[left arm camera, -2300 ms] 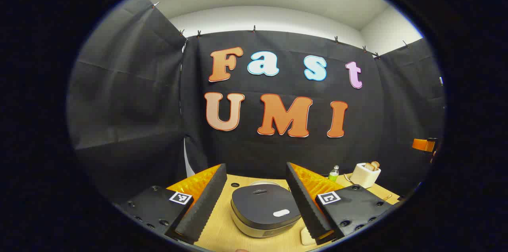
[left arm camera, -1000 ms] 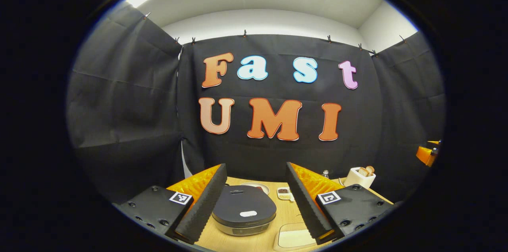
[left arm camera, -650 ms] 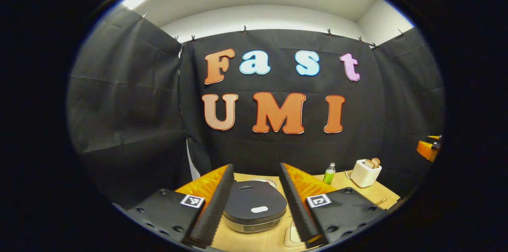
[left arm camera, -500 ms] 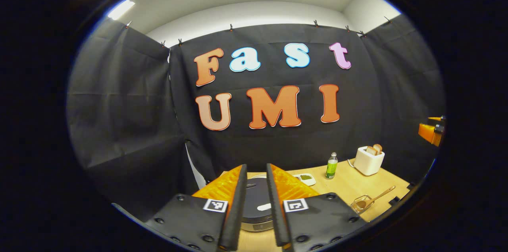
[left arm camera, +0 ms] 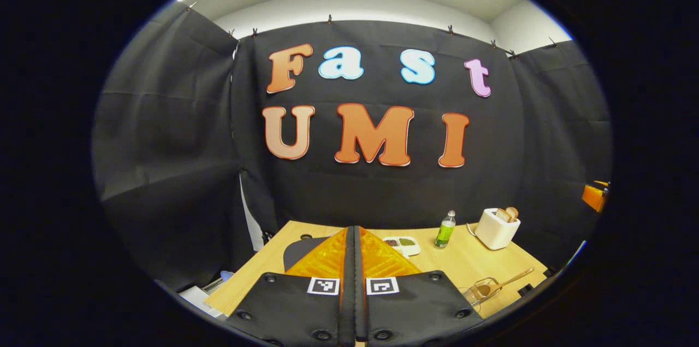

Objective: Close the left gripper, press the button to open the rice cooker; take a wooden spoon from the chopstick holder with the right hand, scoop a spoonful of rice and pour it into the rice cooker, then put the wooden spoon back into the chopstick holder.

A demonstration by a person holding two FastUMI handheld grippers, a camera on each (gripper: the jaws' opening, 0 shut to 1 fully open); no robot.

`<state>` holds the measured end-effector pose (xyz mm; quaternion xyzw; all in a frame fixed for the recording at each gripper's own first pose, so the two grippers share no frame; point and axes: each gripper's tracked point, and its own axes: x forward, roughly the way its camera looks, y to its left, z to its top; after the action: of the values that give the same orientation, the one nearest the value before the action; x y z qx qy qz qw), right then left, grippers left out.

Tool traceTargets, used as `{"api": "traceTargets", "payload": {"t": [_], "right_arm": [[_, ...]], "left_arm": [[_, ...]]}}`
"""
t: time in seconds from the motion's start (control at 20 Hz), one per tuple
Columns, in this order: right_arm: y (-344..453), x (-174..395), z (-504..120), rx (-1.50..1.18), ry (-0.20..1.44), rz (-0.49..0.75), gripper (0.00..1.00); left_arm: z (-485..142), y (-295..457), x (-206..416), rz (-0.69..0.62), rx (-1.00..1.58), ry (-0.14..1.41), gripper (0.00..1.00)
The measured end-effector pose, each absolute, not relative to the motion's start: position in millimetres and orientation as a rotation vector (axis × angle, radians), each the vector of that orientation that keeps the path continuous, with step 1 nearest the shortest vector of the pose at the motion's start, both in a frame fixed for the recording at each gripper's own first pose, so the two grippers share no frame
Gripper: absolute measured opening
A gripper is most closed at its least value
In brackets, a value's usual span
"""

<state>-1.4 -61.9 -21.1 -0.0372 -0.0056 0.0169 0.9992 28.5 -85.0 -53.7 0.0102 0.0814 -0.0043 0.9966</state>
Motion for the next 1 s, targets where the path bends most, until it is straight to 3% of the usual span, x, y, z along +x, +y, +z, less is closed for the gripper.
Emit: {"api": "traceTargets", "payload": {"t": [0.55,0.8,0.85,0.95,1.0], "right_arm": [[-85.6,-3.3,-45.1,-0.091,0.057,-0.019,0.95],[-96.4,-9.1,-52.7,-0.102,0.075,-0.044,0.95],[-98.2,-9.6,-53.7,-0.104,0.079,-0.051,1.0],[-101.3,-8.5,-55.8,-0.101,0.085,-0.056,0.95],[-100.7,-8.2,-57.2,-0.095,0.089,-0.054,0.95]], "left_arm": [[-206.5,-92.9,85.7,-0.038,0.047,0.487,0.04],[-244.2,-81.2,90.3,-0.012,0.042,0.57,0.04],[-249.2,-80.4,86.1,-0.007,0.035,0.592,0.04],[-247.2,-80.4,88.6,-0.018,0.046,0.575,0.0],[-248.5,-80.5,85.3,-0.015,0.05,0.595,0.04]]}}
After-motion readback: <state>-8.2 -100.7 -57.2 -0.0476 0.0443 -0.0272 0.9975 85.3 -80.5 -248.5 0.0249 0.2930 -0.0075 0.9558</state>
